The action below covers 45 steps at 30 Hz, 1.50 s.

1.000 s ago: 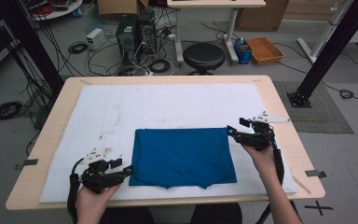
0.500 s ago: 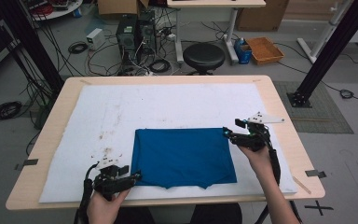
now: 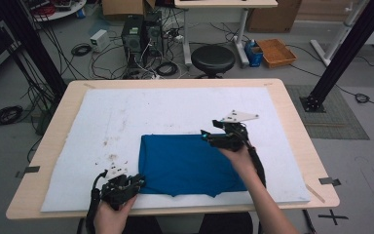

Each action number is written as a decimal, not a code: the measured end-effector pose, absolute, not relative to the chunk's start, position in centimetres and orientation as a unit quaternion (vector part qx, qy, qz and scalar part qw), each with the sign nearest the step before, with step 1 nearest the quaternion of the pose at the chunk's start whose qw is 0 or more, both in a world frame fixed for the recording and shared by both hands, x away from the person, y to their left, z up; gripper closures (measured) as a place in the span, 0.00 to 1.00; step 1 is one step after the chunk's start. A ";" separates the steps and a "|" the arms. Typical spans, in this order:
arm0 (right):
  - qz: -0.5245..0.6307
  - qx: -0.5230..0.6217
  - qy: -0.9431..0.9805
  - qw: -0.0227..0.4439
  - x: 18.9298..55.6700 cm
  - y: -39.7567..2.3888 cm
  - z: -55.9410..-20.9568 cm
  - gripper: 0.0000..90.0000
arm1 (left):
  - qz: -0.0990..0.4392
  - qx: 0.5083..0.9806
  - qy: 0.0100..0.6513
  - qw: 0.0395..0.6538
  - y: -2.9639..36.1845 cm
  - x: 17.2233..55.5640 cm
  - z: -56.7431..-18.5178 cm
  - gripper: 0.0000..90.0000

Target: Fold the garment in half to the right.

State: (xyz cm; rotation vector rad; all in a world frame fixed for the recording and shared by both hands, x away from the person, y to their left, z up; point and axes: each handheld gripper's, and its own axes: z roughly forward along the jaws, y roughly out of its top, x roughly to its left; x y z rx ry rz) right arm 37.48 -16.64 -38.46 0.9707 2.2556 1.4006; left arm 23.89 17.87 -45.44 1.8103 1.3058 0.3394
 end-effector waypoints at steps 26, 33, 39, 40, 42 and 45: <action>0.391 0.289 0.870 0.083 43.4 3.5 -42.4 0.71 | 0.135 0.729 0.509 0.437 17.9 23.9 -45.6 0.87; 0.359 0.281 0.887 0.070 44.5 4.7 -44.0 0.76 | 0.131 0.728 0.510 0.439 18.0 24.0 -45.7 0.87; 0.350 0.256 0.897 0.083 44.2 5.3 -43.9 0.96 | 0.129 0.728 0.510 0.439 18.0 24.0 -45.6 0.89; 0.352 0.254 0.897 0.083 44.2 5.2 -43.8 0.96 | 0.129 0.728 0.510 0.439 18.0 24.0 -45.6 0.89; 0.360 0.261 0.892 0.078 44.1 5.0 -43.3 0.96 | 0.124 0.726 0.512 0.442 18.1 24.0 -45.5 0.91; 0.386 0.264 0.881 0.070 44.0 4.2 -42.2 0.96 | 0.123 0.724 0.510 0.448 18.1 23.9 -45.1 0.92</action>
